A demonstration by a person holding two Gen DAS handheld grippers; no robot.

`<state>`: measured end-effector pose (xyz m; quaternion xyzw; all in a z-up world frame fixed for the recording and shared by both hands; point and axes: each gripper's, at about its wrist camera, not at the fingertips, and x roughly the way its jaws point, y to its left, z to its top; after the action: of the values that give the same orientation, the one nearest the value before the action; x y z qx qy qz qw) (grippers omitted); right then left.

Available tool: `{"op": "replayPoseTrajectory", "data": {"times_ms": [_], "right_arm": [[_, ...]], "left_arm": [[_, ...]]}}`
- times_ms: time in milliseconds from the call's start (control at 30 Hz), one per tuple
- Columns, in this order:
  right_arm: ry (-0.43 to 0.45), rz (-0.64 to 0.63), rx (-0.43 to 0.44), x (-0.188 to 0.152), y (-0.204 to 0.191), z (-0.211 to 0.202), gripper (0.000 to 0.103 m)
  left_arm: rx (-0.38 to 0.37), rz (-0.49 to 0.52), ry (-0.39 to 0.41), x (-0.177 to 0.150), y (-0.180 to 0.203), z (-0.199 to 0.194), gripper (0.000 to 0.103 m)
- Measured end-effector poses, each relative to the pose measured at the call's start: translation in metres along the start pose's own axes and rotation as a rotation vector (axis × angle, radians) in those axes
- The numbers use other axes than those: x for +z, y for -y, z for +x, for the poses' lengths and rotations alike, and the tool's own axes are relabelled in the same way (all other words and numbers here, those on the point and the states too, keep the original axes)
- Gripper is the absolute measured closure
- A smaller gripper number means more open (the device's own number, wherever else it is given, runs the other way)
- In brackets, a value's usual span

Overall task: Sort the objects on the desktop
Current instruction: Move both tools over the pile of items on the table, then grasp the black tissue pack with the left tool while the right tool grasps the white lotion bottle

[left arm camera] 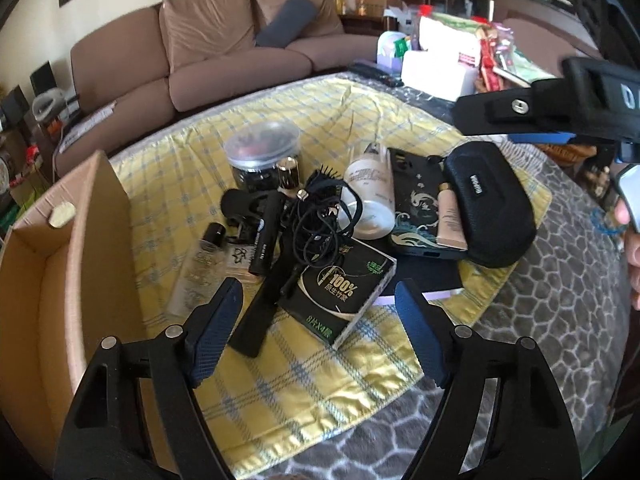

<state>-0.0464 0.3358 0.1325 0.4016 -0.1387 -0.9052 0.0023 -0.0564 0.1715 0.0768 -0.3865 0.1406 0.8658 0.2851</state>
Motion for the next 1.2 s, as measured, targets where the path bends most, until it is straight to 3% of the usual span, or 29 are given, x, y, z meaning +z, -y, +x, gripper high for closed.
{"op": "replayPoseTrajectory", "data": {"times_ms": [200, 300, 400, 633, 1000, 1100, 1133, 1167, 1200], "right_arm": [[-0.085, 0.034, 0.040, 0.022, 0.004, 0.046, 0.015], [-0.108, -0.058, 0.056, 0.033, 0.002, 0.061, 0.015], [-0.127, -0.141, 0.002, 0.038, 0.003, 0.071, 0.009], [-0.226, 0.042, 0.077, 0.034, 0.015, 0.094, 0.008], [-0.244, 0.030, 0.093, 0.019, 0.003, 0.095, 0.008], [-0.226, 0.025, 0.080, 0.022, -0.001, 0.095, 0.008], [-0.218, 0.020, 0.077, 0.023, -0.003, 0.094, 0.008], [-0.204, 0.011, 0.074, 0.025, -0.005, 0.092, 0.010], [-0.183, -0.003, 0.072, 0.027, -0.008, 0.088, 0.011]], "left_arm": [[0.017, -0.009, -0.023, -0.008, -0.002, 0.024, 0.027], [-0.016, -0.048, -0.024, -0.019, -0.009, 0.026, 0.025], [-0.015, -0.051, -0.013, -0.024, -0.013, 0.027, 0.015], [0.041, 0.014, 0.001, -0.023, -0.004, 0.038, 0.014], [0.077, 0.017, -0.019, -0.013, -0.005, 0.056, 0.013], [0.040, 0.003, 0.000, -0.013, -0.008, 0.054, 0.026], [0.028, 0.001, 0.012, -0.011, -0.008, 0.052, 0.040], [-0.001, -0.002, 0.020, -0.011, -0.008, 0.049, 0.046], [-0.013, -0.013, 0.017, -0.012, -0.008, 0.046, 0.047]]}}
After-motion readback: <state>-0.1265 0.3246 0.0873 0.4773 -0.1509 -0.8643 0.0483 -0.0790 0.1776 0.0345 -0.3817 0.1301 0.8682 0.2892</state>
